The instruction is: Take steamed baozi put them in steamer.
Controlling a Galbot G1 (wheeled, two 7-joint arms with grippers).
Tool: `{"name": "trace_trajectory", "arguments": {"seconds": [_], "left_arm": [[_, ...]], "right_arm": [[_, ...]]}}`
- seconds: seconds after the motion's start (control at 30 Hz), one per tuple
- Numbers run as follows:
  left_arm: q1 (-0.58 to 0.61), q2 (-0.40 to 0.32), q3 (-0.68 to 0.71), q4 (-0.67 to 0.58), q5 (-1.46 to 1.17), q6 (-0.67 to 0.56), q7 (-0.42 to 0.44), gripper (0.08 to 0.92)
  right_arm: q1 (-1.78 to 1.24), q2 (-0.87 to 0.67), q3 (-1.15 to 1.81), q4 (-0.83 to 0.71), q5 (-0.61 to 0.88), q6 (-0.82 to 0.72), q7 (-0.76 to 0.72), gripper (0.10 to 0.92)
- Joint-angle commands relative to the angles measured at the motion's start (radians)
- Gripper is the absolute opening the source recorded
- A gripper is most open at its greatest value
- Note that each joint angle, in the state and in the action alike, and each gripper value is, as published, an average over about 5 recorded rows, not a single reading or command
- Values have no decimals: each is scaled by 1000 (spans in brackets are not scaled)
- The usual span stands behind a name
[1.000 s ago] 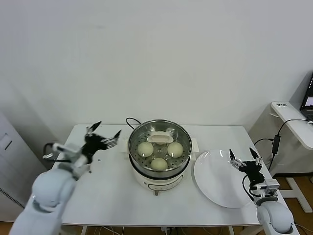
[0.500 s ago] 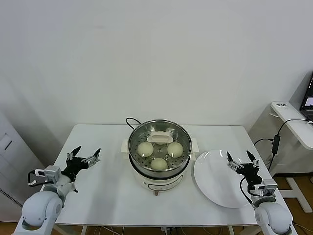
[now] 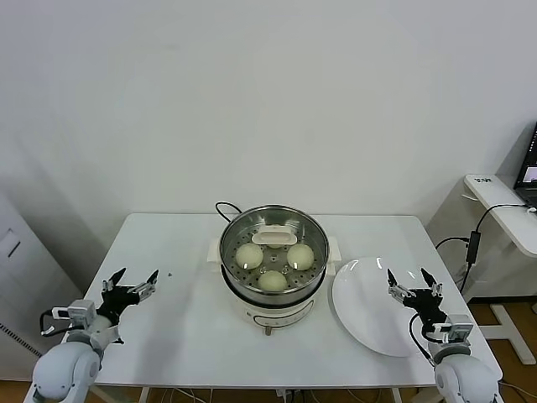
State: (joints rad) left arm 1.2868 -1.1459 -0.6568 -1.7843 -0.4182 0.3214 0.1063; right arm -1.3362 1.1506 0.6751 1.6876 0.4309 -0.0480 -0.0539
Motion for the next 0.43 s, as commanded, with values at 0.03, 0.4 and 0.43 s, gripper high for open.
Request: {"name": "trace_trajectory", "arguments": {"seconds": [0.03,0.4,0.43], "left_arm": [[14,-2,-9,29,-2,-22,-3,823],[15,-14,-2,11,0,-19,4,823],[15,-15,-1,11,0,-18,5,823]], "right_arm": [[-11,13,6,6,-15,-12,-16,823],[-30,20,21,6,-29,2,-51,823],[-30,20,21,6,-29,2,-51,823]]}}
